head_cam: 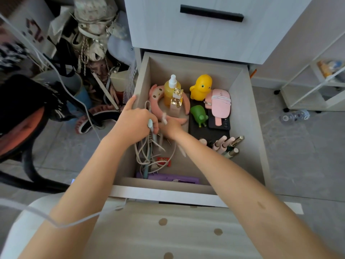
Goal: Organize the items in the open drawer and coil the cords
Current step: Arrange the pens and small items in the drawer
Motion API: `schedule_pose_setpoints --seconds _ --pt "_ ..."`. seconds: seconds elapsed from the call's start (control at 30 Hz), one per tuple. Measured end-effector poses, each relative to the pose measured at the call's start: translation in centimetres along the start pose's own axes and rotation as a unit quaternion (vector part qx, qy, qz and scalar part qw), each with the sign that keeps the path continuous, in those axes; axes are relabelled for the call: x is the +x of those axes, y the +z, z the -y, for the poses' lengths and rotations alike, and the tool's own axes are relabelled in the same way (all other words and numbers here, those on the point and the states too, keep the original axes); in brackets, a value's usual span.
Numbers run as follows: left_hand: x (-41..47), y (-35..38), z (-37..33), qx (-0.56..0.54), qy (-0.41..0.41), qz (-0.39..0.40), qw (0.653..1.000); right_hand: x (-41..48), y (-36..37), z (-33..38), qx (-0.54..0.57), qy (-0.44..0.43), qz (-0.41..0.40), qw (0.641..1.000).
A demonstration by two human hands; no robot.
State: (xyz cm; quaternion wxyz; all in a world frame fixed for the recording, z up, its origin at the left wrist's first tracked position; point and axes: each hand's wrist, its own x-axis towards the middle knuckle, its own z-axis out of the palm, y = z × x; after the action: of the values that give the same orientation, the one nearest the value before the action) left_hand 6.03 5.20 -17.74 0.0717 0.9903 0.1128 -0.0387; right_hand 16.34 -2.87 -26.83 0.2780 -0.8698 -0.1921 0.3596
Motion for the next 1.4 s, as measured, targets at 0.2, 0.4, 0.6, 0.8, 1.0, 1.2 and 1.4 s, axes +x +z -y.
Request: schedule_pose_setpoints --seconds 0.2,0.4,0.6,0.8,1.0,1.2,1.4 --pt "0.1 -0.3 -0.4 0.003 -0.012 0.013 1.0 -4.8 -6.6 1.0 0.085 -0.055 -0.092 0.991" --pt "0.2 1.1 0.3 -0.05 0.006 -0.065 0.997 -8.5 -6.0 0.0 0.252 0.077 0.112 0.958" --pt "0.8 1.3 0.6 -0.07 -0.052 -0.161 0.983 -8.5 -4.7 -1.7 0.0 -0.111 -0.196 0.974" --pt "0.5 0.7 0.3 -0.078 -0.102 -0.218 0.967 -10.4 -4.7 1.6 -0.048 -0.317 -0.185 0.929" --pt "0.1 0.7 0.3 -0.092 -0.105 -0.193 0.971 -9.7 -1.7 3.6 0.055 0.054 0.147 0.986" --pt "0.1 0.6 1.2 -0.141 -0.123 -0.217 0.958 -8.3 -1.3 2.4 0.083 0.087 0.263 0.957" --pt "0.2 0.9 1.1 -0.131 -0.13 -0.217 0.959 -7.3 1.5 2.8 -0.1 0.061 0.164 0.979"
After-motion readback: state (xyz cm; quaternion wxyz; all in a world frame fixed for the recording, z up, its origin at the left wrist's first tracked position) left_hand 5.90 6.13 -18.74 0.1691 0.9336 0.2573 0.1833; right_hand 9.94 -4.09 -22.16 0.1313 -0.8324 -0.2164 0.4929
